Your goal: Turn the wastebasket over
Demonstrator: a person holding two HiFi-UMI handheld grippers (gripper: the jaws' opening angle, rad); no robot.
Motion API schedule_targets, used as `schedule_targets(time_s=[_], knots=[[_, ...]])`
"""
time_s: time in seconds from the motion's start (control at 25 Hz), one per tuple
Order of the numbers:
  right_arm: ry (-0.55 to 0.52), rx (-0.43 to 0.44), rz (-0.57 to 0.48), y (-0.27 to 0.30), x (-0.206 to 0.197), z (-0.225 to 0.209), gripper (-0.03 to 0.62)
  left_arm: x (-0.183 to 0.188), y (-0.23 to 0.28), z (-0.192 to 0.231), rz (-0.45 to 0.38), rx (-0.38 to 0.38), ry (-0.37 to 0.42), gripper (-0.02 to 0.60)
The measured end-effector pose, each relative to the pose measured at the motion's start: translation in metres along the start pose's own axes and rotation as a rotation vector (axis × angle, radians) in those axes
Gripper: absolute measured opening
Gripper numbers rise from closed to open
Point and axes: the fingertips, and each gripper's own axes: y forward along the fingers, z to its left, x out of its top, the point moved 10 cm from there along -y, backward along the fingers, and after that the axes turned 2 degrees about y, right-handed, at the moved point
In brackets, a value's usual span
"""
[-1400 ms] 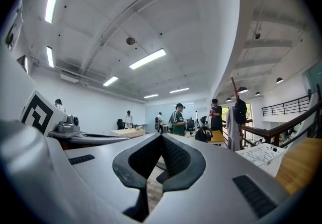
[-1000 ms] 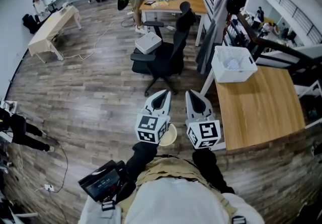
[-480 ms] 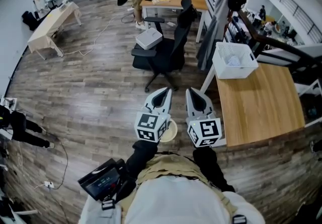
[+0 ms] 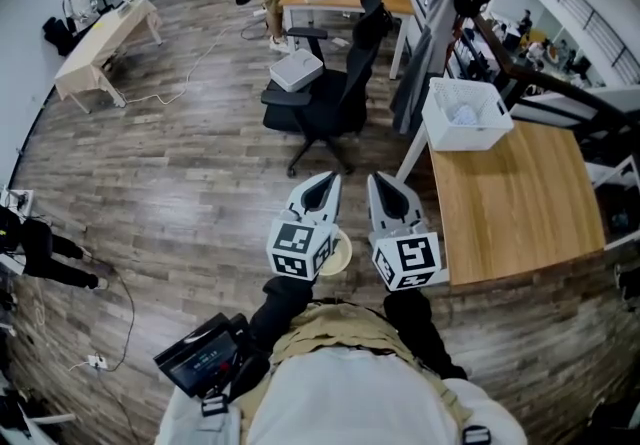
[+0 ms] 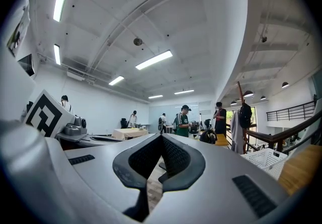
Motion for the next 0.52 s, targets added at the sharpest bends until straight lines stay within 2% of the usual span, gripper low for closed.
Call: schedule_targets(time_s=[0.28, 0.52], knots=[[-0.008, 0.002, -0.004, -0.0053, 0.0008, 0.0002, 0.020, -0.0010, 0.0004, -0.0062, 0.004, -0.024, 0.007, 0.002], [-0.013, 0.001, -0.014, -0.0061, 0.0029, -0.0013, 0.020, 0.0049, 0.0018, -0.0028, -0.024, -0.003, 0.000, 0.002]])
